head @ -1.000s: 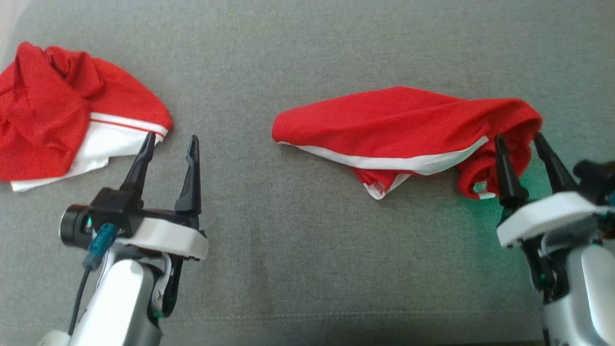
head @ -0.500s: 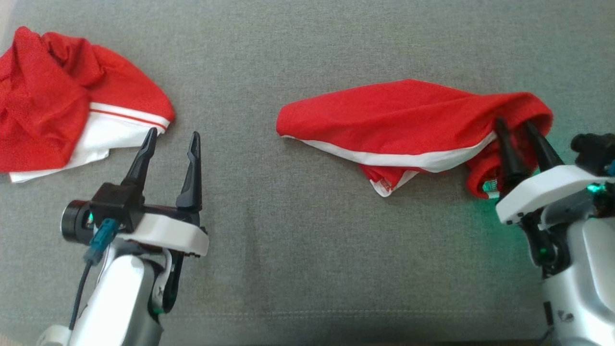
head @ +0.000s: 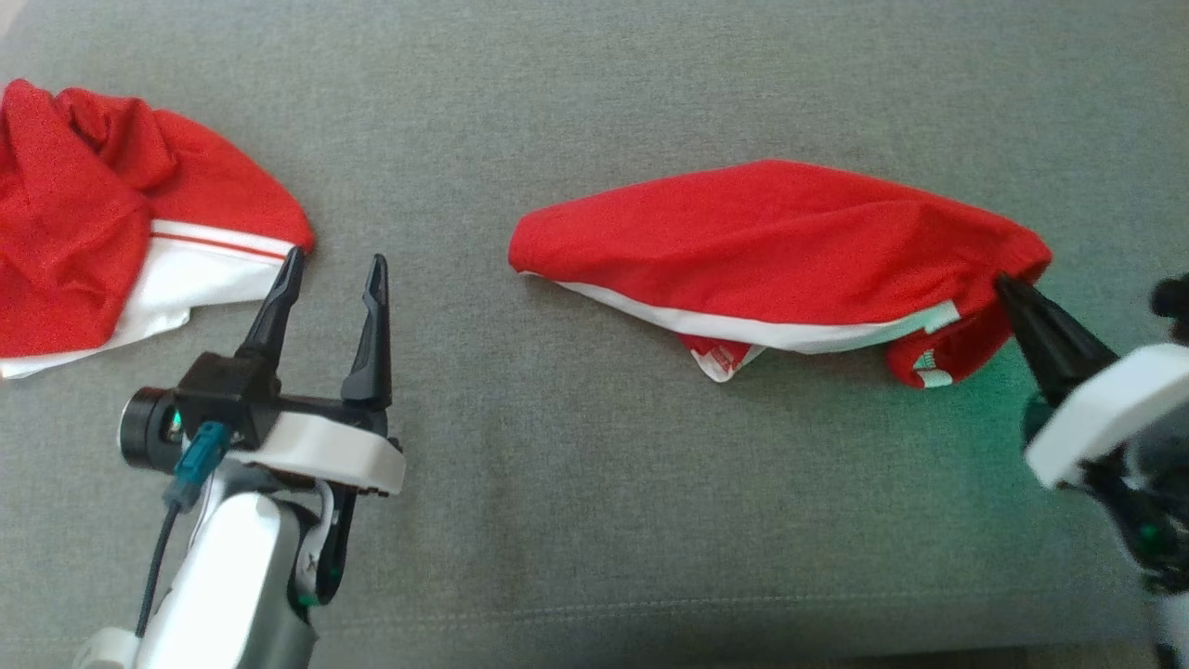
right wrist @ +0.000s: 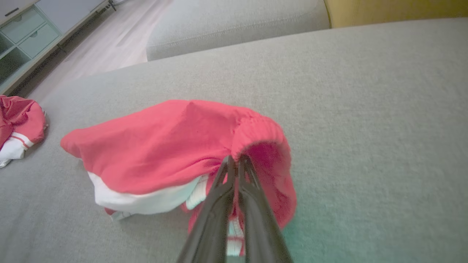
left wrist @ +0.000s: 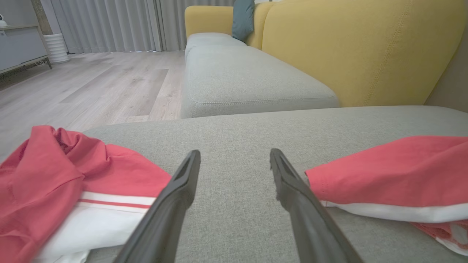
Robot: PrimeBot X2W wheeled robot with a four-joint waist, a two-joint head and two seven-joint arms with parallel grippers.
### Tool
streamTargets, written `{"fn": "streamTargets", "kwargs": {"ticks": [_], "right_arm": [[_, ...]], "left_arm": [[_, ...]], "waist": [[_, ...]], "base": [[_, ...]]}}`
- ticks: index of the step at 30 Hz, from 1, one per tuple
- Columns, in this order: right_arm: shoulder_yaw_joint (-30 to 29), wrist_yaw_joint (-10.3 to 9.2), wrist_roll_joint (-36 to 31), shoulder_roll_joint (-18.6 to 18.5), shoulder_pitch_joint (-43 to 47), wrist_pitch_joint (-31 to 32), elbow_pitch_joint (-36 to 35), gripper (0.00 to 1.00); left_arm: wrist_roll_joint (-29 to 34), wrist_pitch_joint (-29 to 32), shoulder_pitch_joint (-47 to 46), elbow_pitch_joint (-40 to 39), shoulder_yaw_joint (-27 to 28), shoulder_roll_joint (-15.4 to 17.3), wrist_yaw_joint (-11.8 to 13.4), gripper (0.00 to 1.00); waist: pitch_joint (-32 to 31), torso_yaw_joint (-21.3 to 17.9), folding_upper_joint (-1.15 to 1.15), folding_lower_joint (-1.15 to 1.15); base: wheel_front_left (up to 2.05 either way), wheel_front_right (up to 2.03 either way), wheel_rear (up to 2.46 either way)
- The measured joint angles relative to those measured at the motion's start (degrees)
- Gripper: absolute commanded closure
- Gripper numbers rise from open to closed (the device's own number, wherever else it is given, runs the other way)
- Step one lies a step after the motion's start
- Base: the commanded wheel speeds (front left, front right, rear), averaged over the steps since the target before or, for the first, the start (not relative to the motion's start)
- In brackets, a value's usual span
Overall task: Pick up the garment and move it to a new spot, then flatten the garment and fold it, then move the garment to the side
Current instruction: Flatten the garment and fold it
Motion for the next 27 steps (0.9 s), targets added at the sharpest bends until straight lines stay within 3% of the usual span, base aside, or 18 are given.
{"fn": "streamTargets", "kwargs": {"ticks": [7,14,19,27], "right_arm": [[-5.88,0.0,3.88,-3.63,2.85,10.62,-6.26,1.0],[-9.85,0.0,3.42,-5.25,2.85,14.07,-5.66,1.0],[-8.45,0.0,3.57,-6.48,-1.51,13.37,-1.37,1.0],[-0.74,0.0,3.31,-9.87,-8.83,3.08,6.87,0.99]], "left_arm": [[0.0,0.0,0.0,-0.33,0.03,-0.22,-0.08,0.0],[0.49,0.0,-0.1,-0.47,0.02,-0.37,-0.54,0.0],[0.51,0.0,-1.41,-0.57,0.02,-0.47,-1.02,0.0],[1.07,-0.25,-2.17,-0.73,0.04,-0.7,-1.54,0.0]], "waist": [[0.49,-0.2,0.0,0.0],[1.51,0.43,0.0,0.0],[2.87,1.4,0.0,0.0],[4.47,2.77,0.0,0.0]], "base": [[0.0,0.0,0.0],[0.0,0.0,0.0],[0.0,0.0,0.0],[0.0,0.0,0.0]]}}
